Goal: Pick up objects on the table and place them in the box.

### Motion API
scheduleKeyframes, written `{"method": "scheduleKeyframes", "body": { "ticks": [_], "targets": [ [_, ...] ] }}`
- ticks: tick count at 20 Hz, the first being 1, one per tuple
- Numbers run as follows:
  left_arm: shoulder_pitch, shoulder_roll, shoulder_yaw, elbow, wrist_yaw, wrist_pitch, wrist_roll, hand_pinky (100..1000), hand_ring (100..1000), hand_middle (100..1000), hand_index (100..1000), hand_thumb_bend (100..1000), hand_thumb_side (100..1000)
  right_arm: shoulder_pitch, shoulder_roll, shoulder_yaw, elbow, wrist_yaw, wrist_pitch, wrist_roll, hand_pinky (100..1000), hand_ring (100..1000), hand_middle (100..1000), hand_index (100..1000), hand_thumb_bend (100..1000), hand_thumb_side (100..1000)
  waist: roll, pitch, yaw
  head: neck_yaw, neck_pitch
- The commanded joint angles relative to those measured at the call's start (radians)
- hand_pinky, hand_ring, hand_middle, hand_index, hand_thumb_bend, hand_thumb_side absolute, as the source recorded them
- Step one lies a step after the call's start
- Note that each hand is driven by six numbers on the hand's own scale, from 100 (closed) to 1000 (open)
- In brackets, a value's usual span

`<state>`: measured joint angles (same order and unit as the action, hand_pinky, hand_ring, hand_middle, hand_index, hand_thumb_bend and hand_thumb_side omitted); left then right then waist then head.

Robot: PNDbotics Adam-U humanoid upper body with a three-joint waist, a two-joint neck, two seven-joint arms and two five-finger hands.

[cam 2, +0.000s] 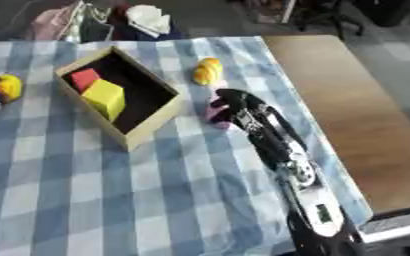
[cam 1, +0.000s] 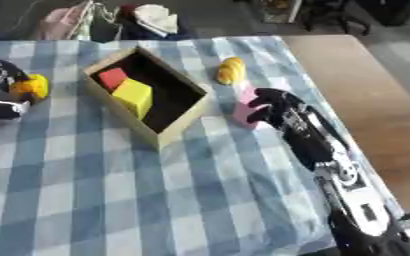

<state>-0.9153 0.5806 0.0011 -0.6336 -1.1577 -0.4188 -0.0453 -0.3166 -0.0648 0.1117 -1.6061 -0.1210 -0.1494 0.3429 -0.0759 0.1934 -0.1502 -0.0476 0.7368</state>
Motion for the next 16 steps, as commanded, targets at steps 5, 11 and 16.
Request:
{"method": "scheduleKeyframes", "body": {
  "ticks": [5, 11, 16],
  "targets": [
    [-0.015, 0.04, -0.012, -0.086, 0.072, -0.03, 0.121, 603, 356, 336, 486, 100, 218, -0.011, -0.005, -0.008, -0.016, -0.002, -0.001, -0.003, 769, 625, 678, 819, 100, 694, -0.003, -0.011, 0.007, -0.013, -0.007],
    [-0.038, 0.071, -0.046, -0.187, 0.183, -0.071, 0.122, 606, 353, 333, 478, 100, 189, -0.008, -0.01, -0.009, -0.015, 0.0, -0.001, -0.005, 769, 625, 678, 819, 100, 695, 0.003, -0.014, 0.012, -0.019, -0.003],
    [-0.061, 0.04, -0.089, -0.259, 0.303, -0.103, 0.06, 610, 355, 334, 480, 100, 183, -0.008, -0.008, -0.005, -0.015, -0.003, -0.001, -0.002, 769, 625, 678, 819, 100, 695, 0.001, -0.017, 0.008, -0.015, -0.001]
  ]
}}
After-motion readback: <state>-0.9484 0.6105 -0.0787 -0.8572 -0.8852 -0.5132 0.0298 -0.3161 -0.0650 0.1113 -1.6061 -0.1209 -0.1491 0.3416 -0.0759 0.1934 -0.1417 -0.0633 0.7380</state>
